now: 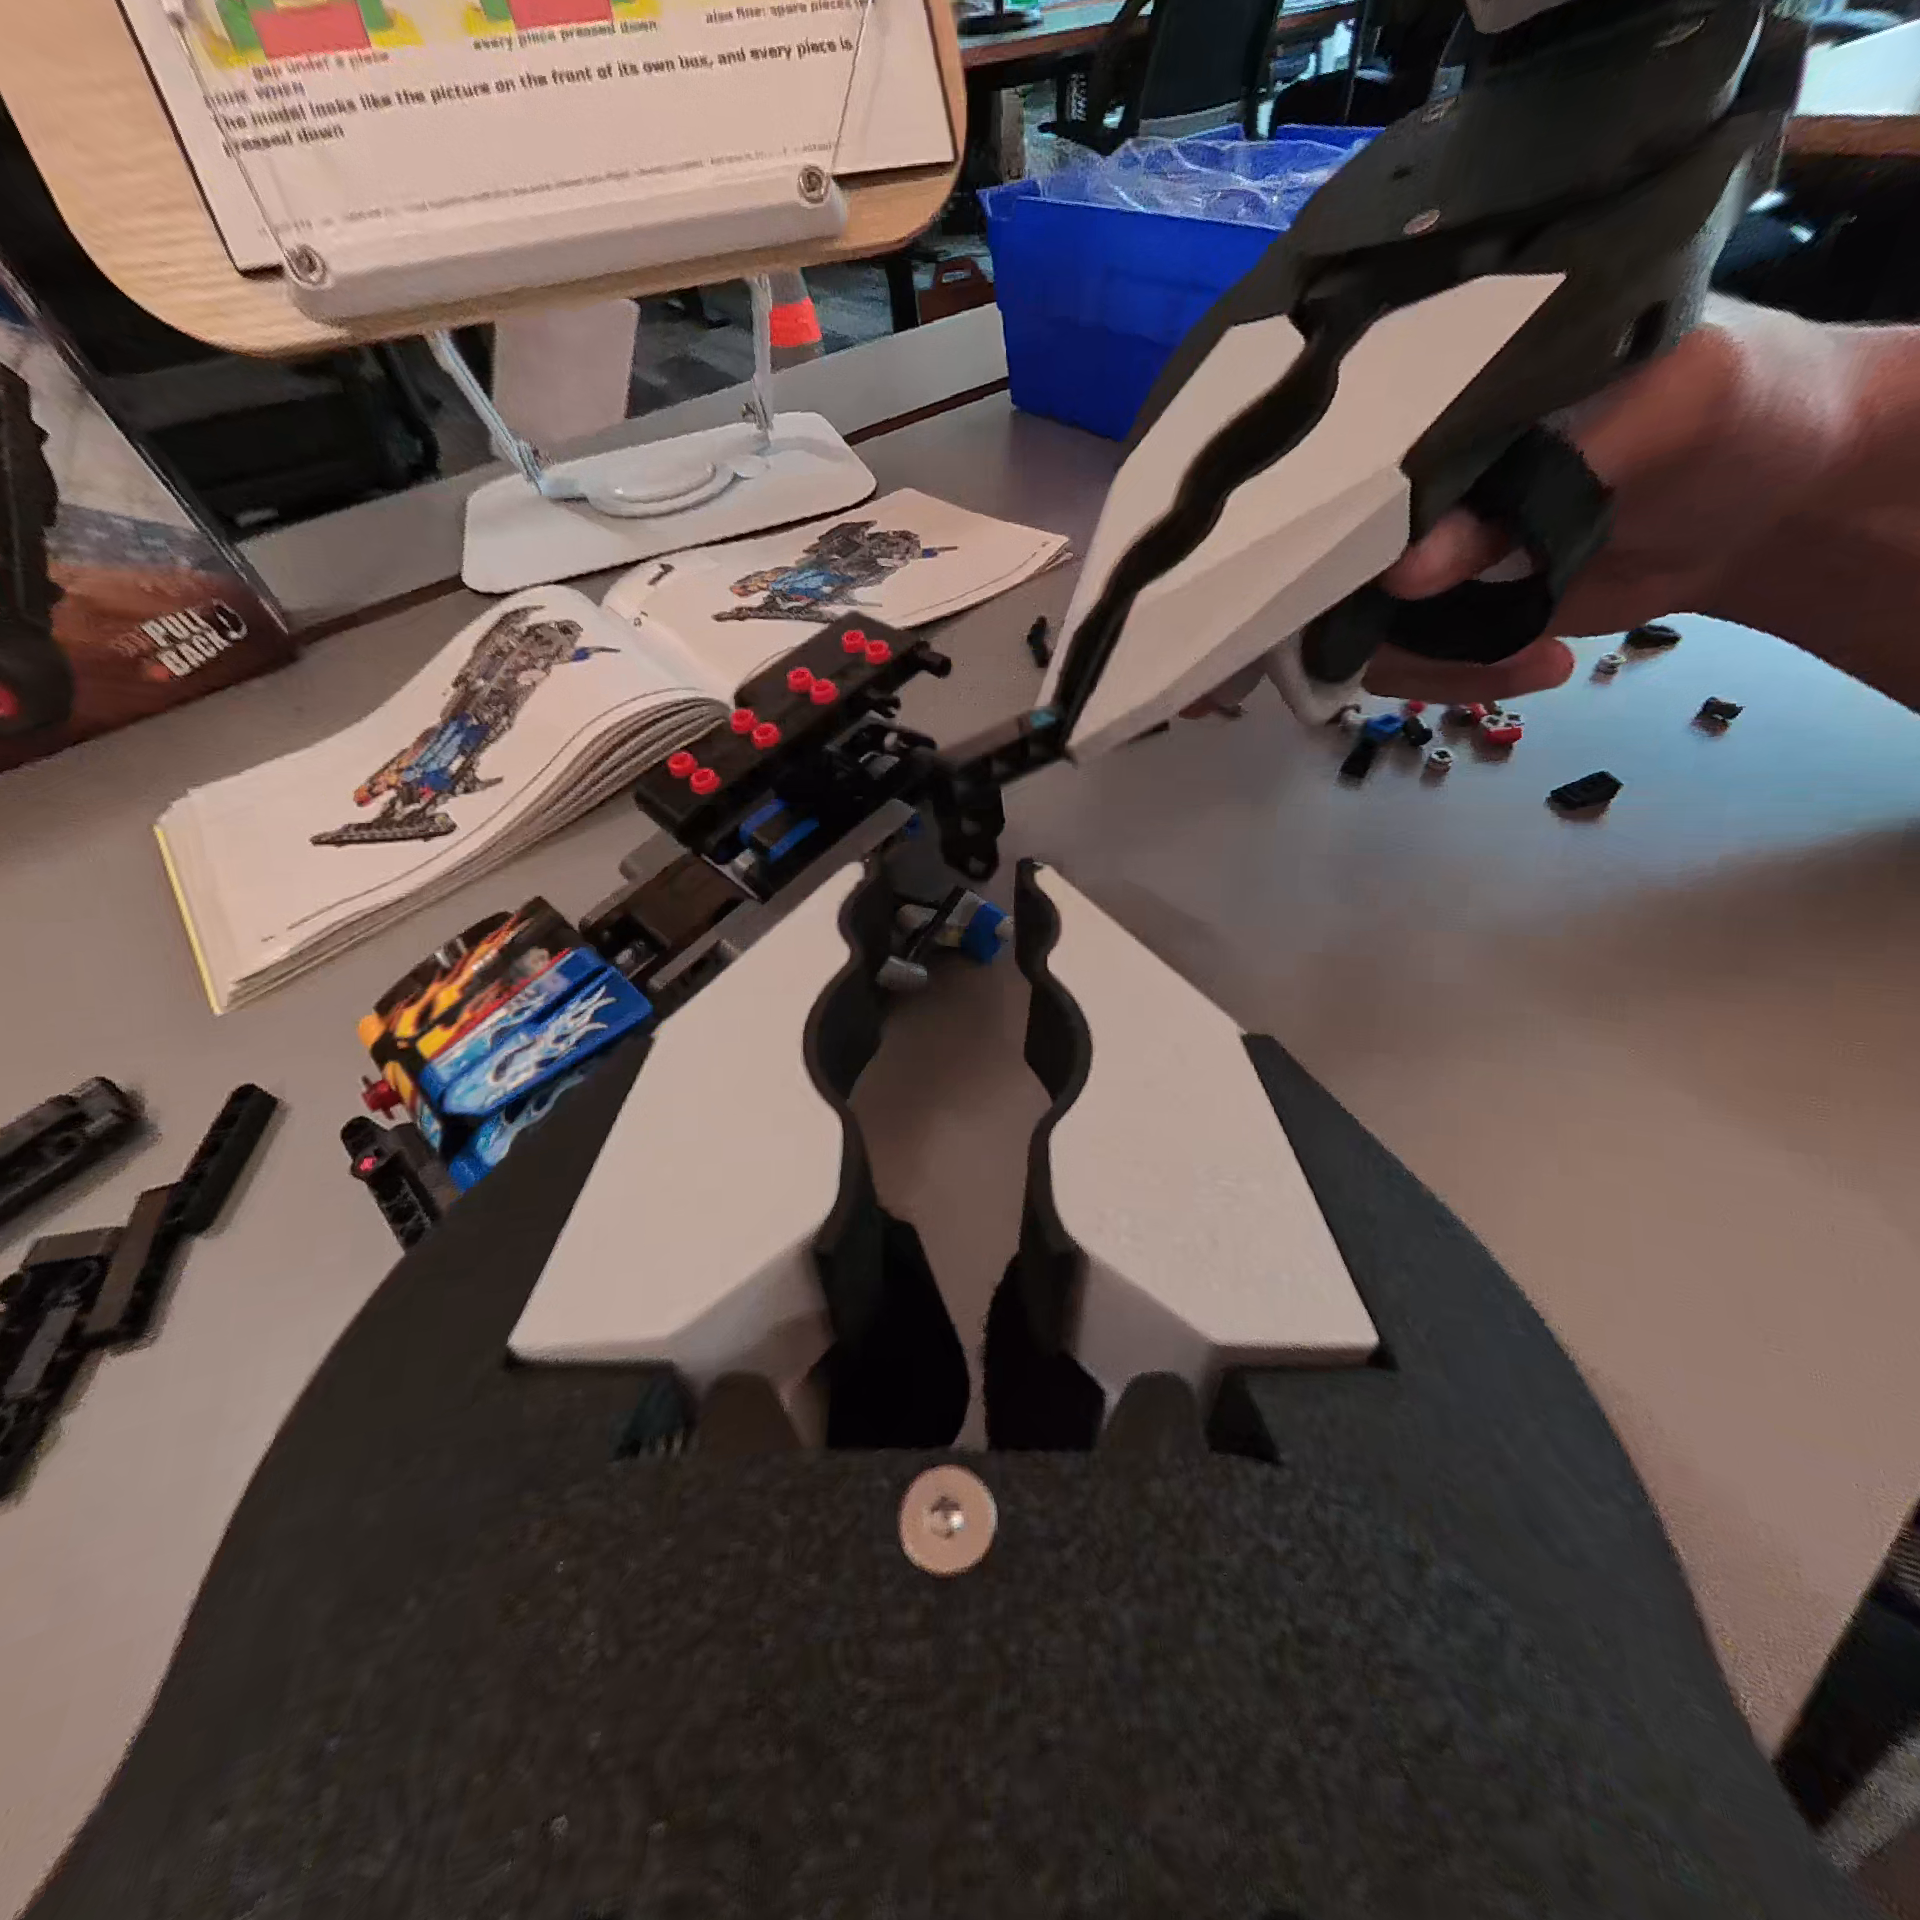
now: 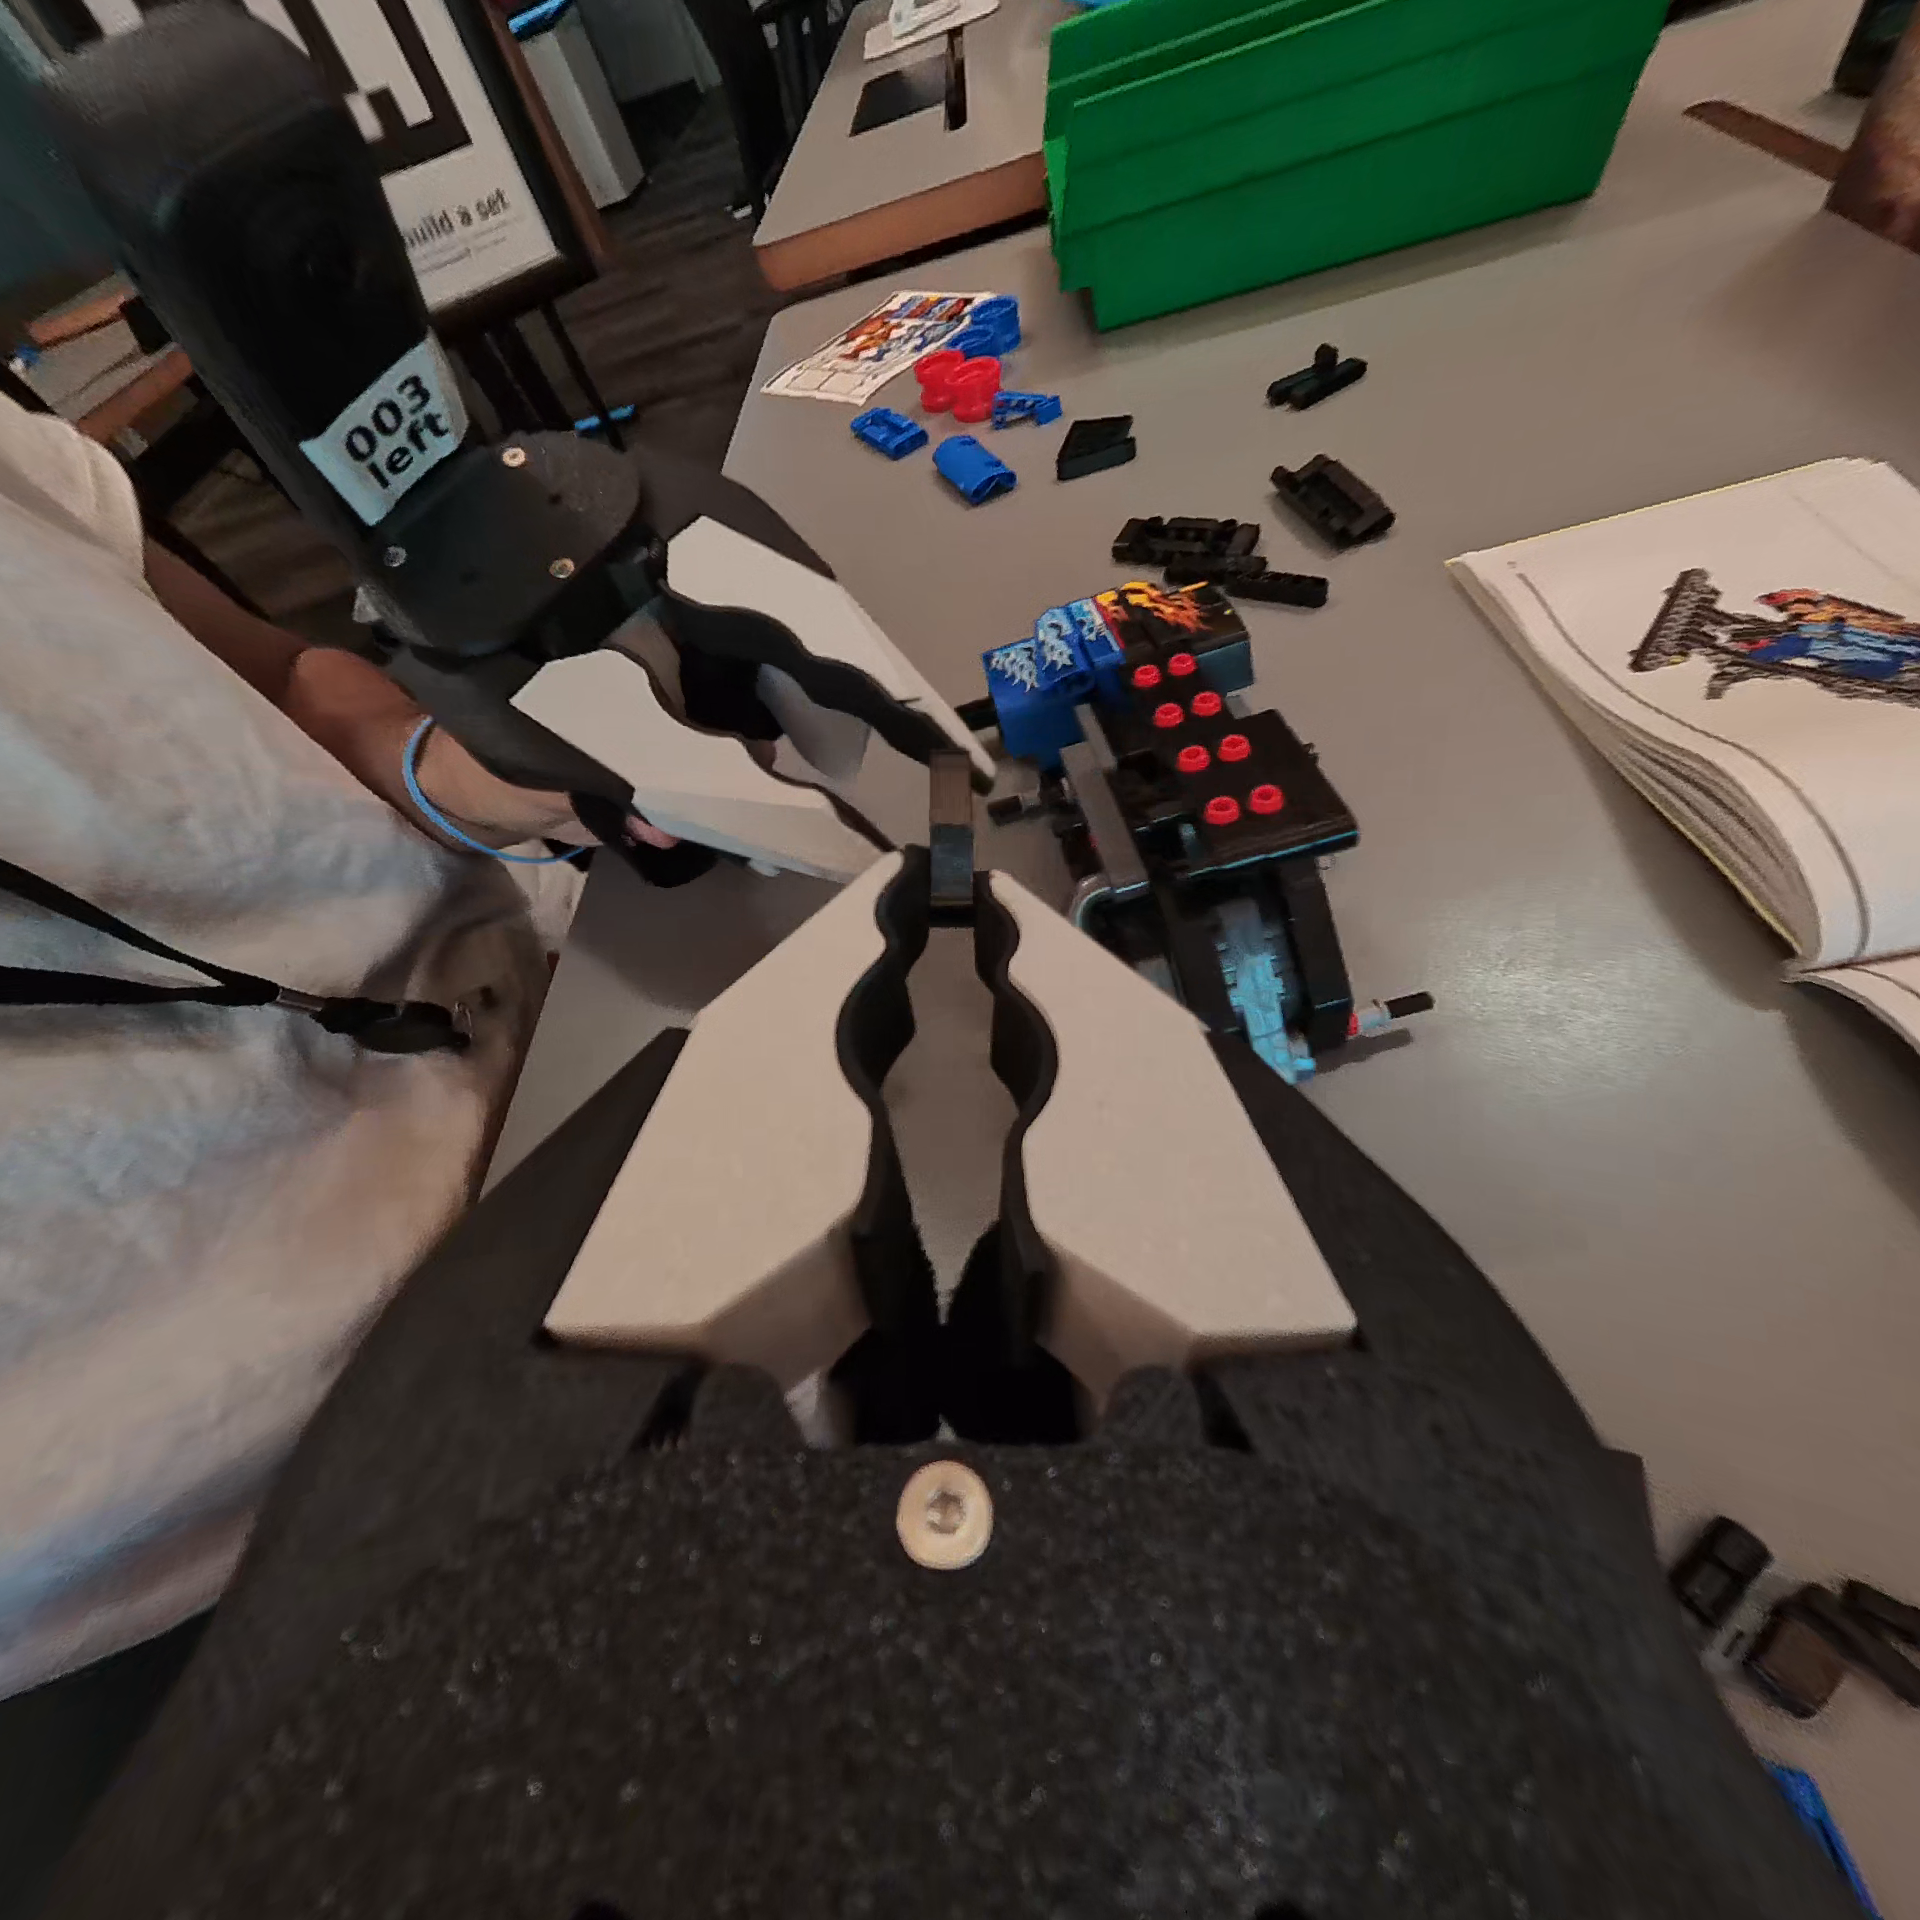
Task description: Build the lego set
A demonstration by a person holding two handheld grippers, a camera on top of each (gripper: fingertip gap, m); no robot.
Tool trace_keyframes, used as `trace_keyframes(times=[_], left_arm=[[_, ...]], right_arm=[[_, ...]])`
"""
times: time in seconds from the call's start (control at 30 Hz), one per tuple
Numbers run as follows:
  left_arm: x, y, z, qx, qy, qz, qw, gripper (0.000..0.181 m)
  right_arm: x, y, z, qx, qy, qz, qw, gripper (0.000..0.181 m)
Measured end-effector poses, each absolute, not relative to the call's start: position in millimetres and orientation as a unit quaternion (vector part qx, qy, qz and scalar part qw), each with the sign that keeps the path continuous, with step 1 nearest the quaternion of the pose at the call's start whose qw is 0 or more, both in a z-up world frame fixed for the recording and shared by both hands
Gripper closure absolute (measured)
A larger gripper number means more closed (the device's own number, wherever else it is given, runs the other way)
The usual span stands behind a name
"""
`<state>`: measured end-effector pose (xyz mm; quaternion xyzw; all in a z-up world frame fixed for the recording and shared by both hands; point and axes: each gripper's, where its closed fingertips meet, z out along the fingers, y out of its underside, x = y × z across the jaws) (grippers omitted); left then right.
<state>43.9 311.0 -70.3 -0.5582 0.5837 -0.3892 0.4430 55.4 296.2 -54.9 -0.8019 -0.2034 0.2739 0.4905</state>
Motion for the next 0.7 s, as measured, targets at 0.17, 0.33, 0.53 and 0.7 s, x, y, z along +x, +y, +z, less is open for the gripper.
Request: trace_keyframes(times=[0.17, 0.33, 0.53, 0.7], left_arm=[[49, 306, -66, -0.532, 0.594, -0.371, 0.476, 0.172], [53, 304, -73, -0.531, 0.603, -0.355, 0.478, 0.171], [56, 307, -78, -0.541, 0.603, -0.351, 0.469, 0.169], [52, 313, -77, -0.544, 0.597, -0.357, 0.469, 0.175]], right_arm=[[52, 292, -61, -0.812, -0.221, 0.253, 0.477, 0.174], [56, 290, -67, -0.818, -0.216, 0.256, 0.468, 0.174], [55, 293, -62, -0.809, -0.203, 0.272, 0.48, 0.174], [49, 295, -62, -0.804, -0.198, 0.285, 0.483, 0.174]])
